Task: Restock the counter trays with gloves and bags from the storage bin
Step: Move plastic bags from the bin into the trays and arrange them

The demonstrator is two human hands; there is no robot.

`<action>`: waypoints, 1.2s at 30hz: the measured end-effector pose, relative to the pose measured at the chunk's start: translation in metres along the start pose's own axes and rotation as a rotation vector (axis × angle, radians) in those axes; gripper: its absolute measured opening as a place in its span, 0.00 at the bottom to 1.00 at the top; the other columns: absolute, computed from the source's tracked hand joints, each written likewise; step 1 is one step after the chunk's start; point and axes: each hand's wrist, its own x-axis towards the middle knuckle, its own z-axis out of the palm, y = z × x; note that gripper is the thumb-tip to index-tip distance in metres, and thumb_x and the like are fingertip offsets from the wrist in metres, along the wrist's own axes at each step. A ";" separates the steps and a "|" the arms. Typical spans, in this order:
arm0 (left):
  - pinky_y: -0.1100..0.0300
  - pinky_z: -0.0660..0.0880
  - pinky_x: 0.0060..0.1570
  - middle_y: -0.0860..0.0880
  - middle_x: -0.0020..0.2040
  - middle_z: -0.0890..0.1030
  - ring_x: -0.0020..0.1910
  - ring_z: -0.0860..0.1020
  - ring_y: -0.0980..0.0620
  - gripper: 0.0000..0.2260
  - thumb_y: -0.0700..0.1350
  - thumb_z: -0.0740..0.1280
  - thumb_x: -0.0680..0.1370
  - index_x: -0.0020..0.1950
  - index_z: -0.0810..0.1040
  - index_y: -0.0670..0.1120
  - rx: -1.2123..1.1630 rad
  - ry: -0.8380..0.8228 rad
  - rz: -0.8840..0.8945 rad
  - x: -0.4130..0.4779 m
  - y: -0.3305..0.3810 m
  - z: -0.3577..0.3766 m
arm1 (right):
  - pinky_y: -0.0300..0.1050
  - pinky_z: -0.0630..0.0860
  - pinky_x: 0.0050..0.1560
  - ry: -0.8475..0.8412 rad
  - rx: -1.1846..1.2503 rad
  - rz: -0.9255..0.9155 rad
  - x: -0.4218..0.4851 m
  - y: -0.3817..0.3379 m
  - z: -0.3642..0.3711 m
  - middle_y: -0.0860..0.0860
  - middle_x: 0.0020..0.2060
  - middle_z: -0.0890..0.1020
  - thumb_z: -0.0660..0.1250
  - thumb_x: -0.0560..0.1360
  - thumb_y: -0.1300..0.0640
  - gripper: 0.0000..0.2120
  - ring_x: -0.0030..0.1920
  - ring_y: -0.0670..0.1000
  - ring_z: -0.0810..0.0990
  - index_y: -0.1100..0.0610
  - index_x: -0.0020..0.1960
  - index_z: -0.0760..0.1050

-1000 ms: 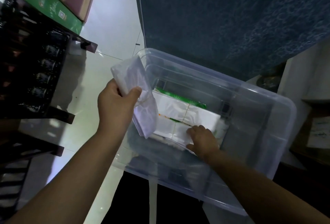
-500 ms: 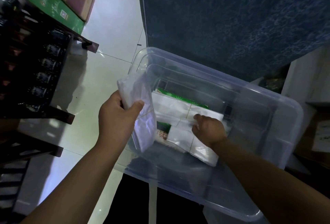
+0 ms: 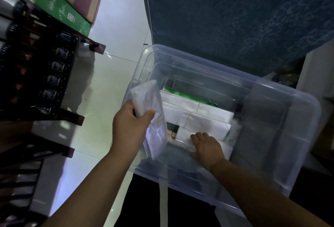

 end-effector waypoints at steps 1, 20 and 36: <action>0.72 0.70 0.28 0.51 0.36 0.80 0.35 0.79 0.56 0.05 0.47 0.71 0.71 0.39 0.74 0.52 -0.014 -0.007 0.001 -0.001 -0.001 0.000 | 0.49 0.72 0.50 -0.033 -0.044 0.020 0.001 0.001 0.006 0.57 0.57 0.75 0.68 0.70 0.51 0.22 0.54 0.59 0.74 0.59 0.61 0.70; 0.63 0.74 0.34 0.51 0.37 0.81 0.37 0.79 0.57 0.09 0.53 0.65 0.76 0.40 0.76 0.49 -0.198 0.010 0.060 -0.035 0.042 -0.020 | 0.38 0.74 0.35 0.796 0.348 0.080 -0.048 -0.016 -0.115 0.53 0.38 0.86 0.62 0.65 0.60 0.15 0.38 0.49 0.82 0.58 0.47 0.83; 0.71 0.72 0.38 0.60 0.43 0.80 0.42 0.79 0.61 0.12 0.59 0.55 0.76 0.44 0.75 0.57 -0.416 -0.209 0.292 -0.105 0.153 -0.048 | 0.44 0.80 0.39 1.086 0.320 0.021 -0.133 -0.087 -0.249 0.51 0.48 0.83 0.74 0.68 0.54 0.15 0.46 0.51 0.81 0.56 0.54 0.80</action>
